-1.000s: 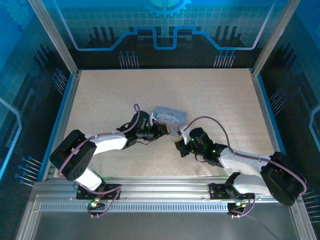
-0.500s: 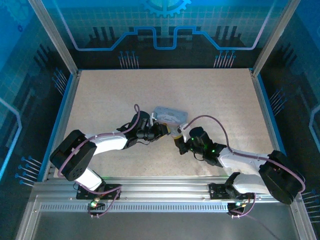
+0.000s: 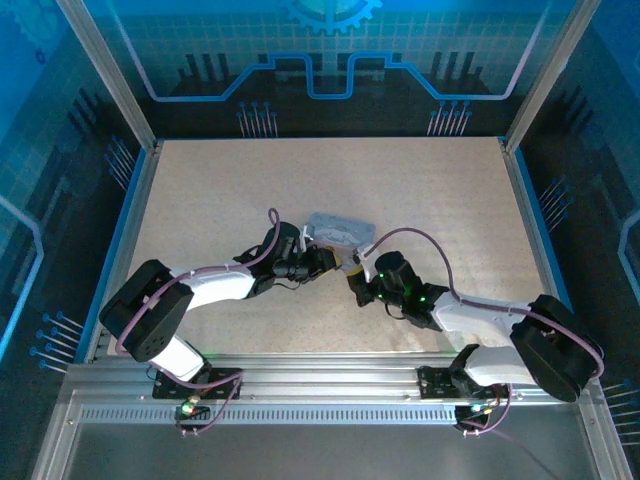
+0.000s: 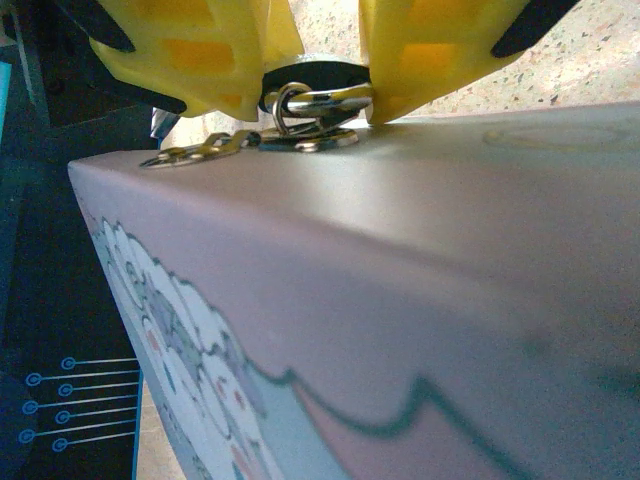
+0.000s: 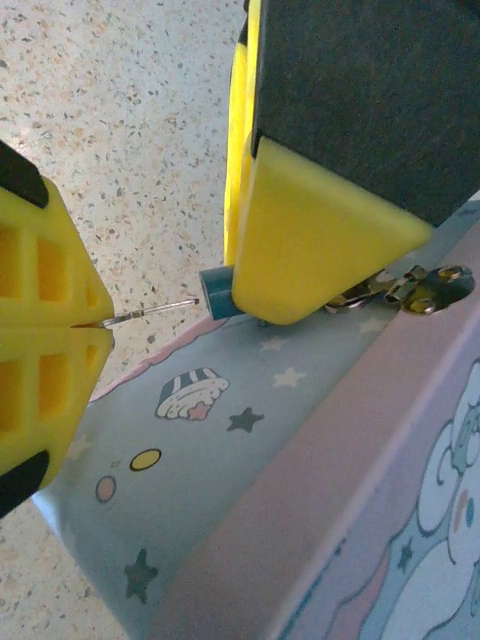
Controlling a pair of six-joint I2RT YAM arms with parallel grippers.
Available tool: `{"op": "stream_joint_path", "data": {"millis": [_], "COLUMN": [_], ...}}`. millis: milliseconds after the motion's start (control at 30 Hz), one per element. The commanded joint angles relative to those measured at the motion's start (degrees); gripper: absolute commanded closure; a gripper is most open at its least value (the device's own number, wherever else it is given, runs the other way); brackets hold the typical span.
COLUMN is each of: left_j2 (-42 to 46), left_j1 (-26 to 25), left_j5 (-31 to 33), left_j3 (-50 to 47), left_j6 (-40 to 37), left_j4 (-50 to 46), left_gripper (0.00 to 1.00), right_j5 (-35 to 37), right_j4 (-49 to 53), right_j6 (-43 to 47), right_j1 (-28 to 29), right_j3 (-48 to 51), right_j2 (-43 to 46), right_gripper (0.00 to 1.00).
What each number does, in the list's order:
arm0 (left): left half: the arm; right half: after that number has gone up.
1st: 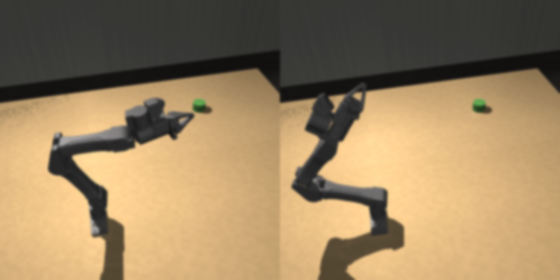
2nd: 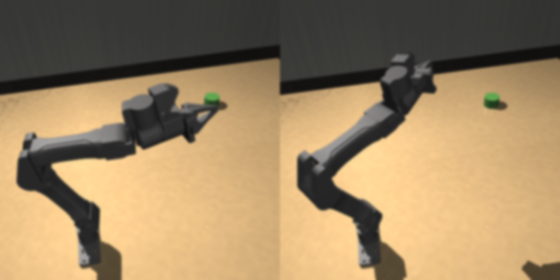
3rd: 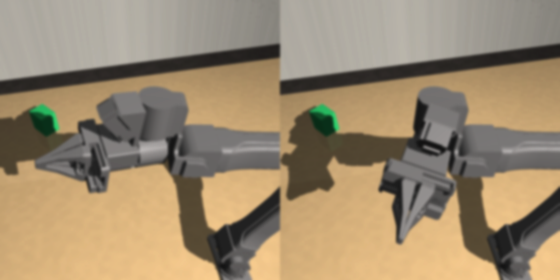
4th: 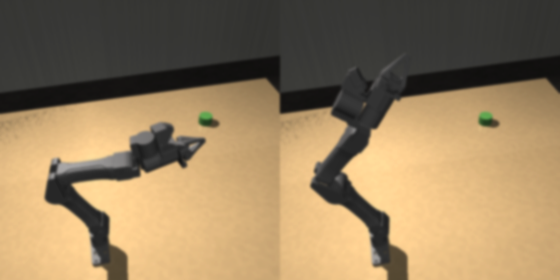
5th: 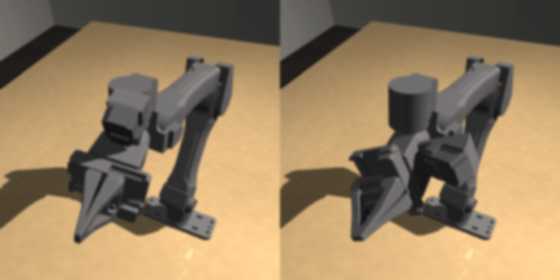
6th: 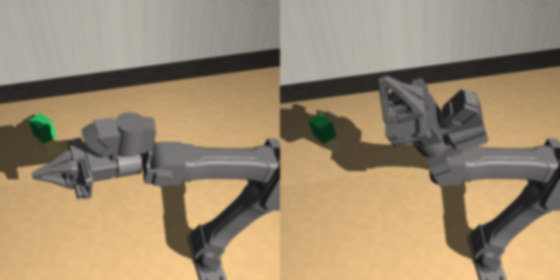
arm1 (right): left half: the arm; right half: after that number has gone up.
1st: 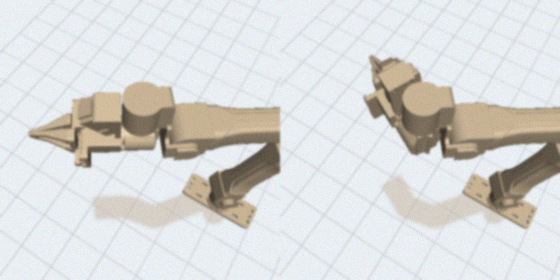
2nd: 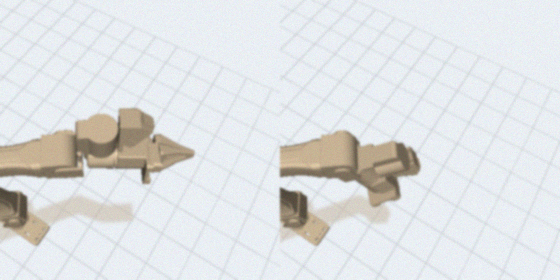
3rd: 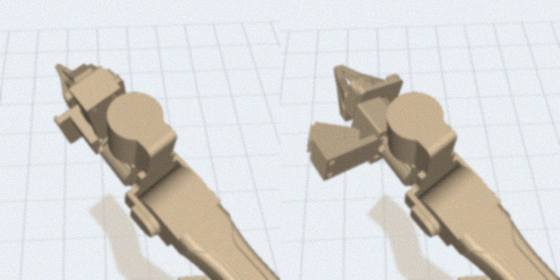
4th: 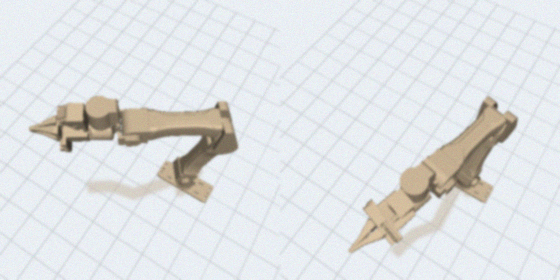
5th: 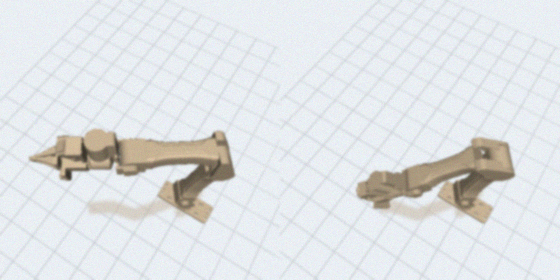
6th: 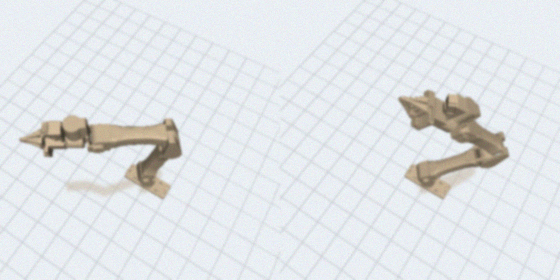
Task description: Unlock the padlock with the key
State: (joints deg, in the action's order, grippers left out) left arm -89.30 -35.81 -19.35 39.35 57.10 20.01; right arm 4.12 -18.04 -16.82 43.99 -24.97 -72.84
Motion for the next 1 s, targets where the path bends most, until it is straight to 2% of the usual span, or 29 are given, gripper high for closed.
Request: {"op": "stream_joint_path", "data": {"millis": [0, 967], "left_j2": [0.0, -0.7], "left_j1": [-0.5, -0.8], "left_j5": [-1.4, -1.5], "left_j3": [0.5, 0.0], "left_j6": [1.1, 1.8], "left_j4": [3.1, 4.0], "left_gripper": [0.84, 0.84], "right_j5": [1.0, 1.3], "right_j4": [-0.6, -5.7], "right_j6": [0.6, -0.1], "right_j1": [0.6, 0.5], "right_j3": [-2.3, -3.0], "right_j2": [-0.9, -2.5], "right_gripper": [0.96, 0.96]}}
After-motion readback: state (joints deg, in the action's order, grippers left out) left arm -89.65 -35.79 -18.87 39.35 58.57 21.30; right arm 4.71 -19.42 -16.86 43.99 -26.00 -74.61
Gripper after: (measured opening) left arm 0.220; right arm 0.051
